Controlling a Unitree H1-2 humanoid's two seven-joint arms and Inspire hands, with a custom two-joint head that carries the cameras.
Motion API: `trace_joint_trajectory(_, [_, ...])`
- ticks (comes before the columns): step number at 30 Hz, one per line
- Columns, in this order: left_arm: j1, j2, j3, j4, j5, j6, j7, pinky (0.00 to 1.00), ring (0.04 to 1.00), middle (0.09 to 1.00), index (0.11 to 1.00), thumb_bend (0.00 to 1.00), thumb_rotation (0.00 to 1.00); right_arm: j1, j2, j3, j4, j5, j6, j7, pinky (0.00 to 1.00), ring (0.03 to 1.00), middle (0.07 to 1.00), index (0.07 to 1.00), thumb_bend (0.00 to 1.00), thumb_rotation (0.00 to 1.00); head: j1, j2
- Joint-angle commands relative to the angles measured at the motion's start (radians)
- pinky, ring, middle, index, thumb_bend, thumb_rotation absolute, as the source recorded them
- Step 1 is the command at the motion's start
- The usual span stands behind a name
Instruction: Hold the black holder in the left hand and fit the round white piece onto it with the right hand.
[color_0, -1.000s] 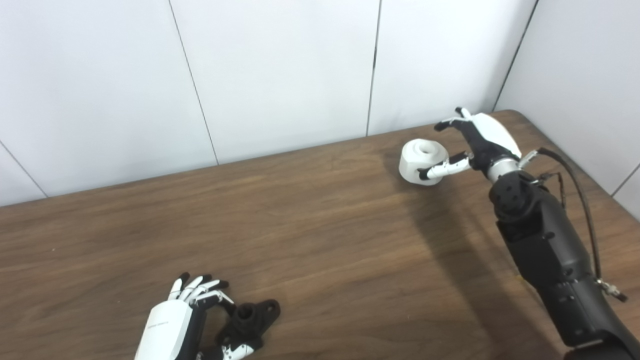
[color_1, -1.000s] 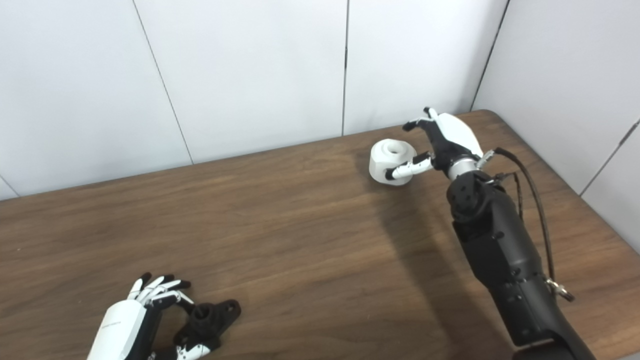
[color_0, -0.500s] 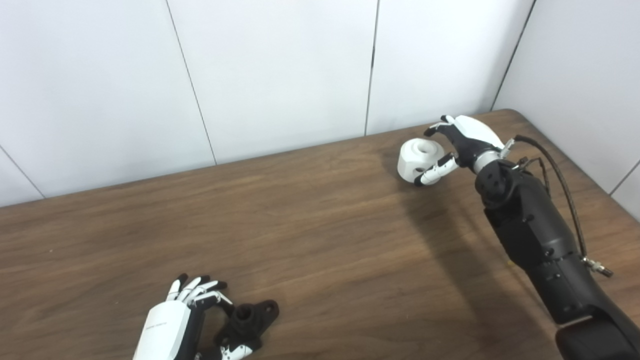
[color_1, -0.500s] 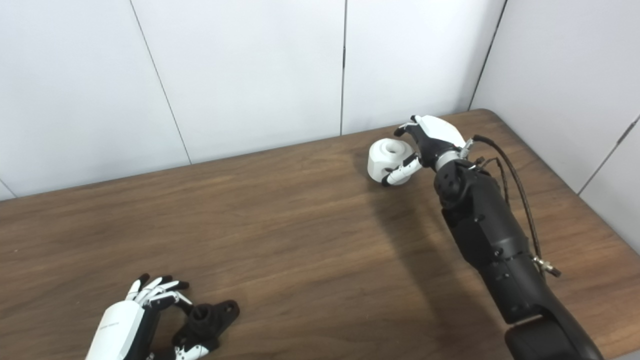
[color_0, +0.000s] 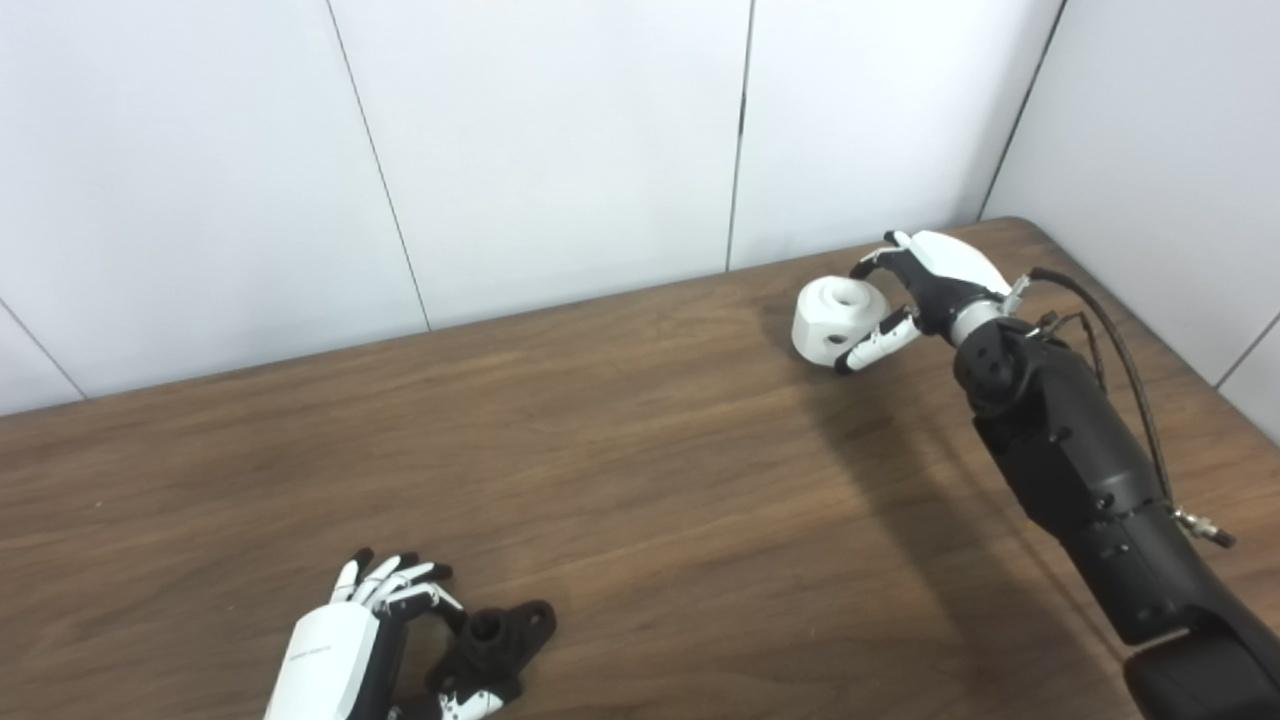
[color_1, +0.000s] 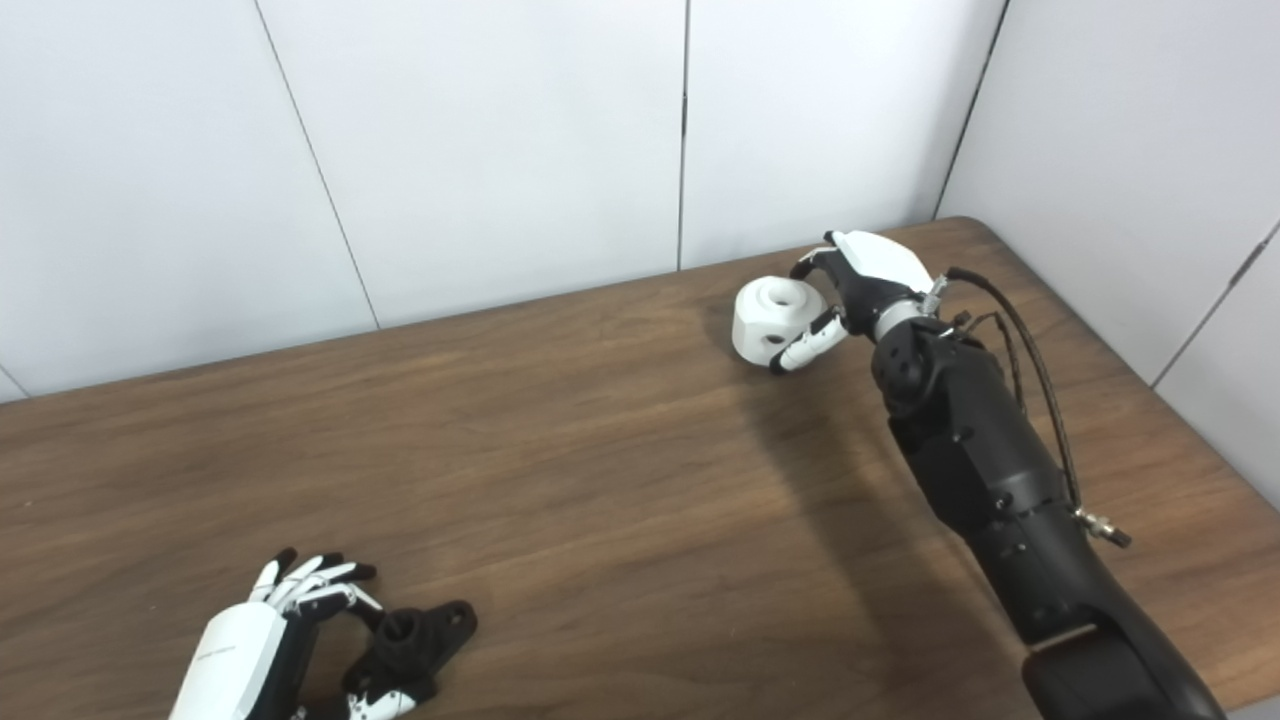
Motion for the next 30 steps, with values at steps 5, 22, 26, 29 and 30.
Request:
trace_joint_trajectory(5, [0.002, 0.008, -0.002, 0.002, 0.033, -0.008, 0.002, 1.0, 0.876, 0.783, 0.485, 0.52, 0.05, -0.032, -0.038, 0.001, 0.004, 0.013, -0.009, -0.045, 1.0, 1.0, 1.0, 0.745, 0.85, 0.26, 0.003, -0.004])
trace_joint_trajectory(22, [0.005, 0.008, -0.009, 0.005, 0.037, -0.011, 0.012, 1.0, 0.873, 0.782, 0.484, 0.52, 0.05, -0.034, -0.052, 0.039, 0.031, 0.042, -0.017, -0.095, 1.0, 1.0, 0.969, 0.705, 0.82, 0.27, 0.01, -0.007])
trace_joint_trajectory(26, [0.004, 0.01, -0.011, 0.003, 0.042, -0.009, 0.008, 1.0, 0.873, 0.782, 0.484, 0.52, 0.05, -0.035, -0.055, 0.041, 0.034, 0.051, -0.021, -0.099, 1.0, 1.0, 0.946, 0.705, 0.81, 0.27, 0.01, -0.007])
trace_joint_trajectory(29, [0.003, 0.011, -0.012, 0.003, 0.051, -0.008, 0.008, 1.0, 0.871, 0.781, 0.484, 0.52, 0.05, -0.035, -0.057, 0.047, 0.037, 0.054, -0.02, -0.102, 1.0, 1.0, 0.95, 0.699, 0.8, 0.27, 0.01, -0.007])
trace_joint_trajectory(30, [0.003, 0.012, -0.013, 0.003, 0.056, -0.008, 0.008, 1.0, 0.87, 0.781, 0.484, 0.52, 0.05, -0.035, -0.057, 0.049, 0.037, 0.054, -0.018, -0.104, 1.0, 1.0, 0.957, 0.697, 0.8, 0.28, 0.01, -0.007])
